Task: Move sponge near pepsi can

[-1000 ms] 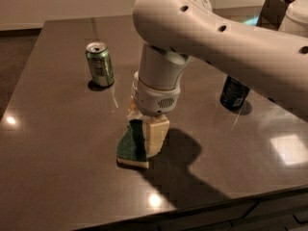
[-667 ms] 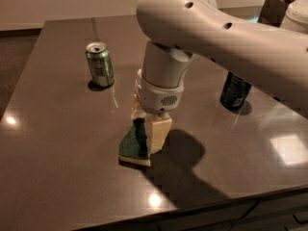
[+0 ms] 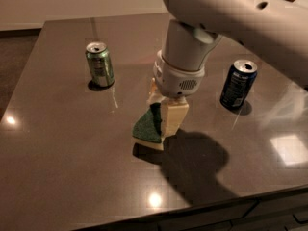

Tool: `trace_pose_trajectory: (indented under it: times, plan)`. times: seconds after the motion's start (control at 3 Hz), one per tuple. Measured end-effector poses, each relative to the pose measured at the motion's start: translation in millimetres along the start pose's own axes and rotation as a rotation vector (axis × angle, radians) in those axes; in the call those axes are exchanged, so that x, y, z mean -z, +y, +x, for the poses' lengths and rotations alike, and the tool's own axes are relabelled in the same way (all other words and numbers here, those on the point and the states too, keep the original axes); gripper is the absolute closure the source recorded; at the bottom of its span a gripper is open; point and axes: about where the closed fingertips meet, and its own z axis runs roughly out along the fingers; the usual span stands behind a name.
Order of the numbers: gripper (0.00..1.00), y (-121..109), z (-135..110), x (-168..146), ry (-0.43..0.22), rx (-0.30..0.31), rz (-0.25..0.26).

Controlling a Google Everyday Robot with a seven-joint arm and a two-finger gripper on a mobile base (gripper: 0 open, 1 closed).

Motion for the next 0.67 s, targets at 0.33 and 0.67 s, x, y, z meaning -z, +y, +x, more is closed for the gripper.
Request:
trace_pose_trajectory:
  times: [0.33,0.67]
  plan:
    - [1.00,-7,22,13,0.039,-0.051,0.027]
    - [1.00,-18,43,18,0.089,-0.094,0.044]
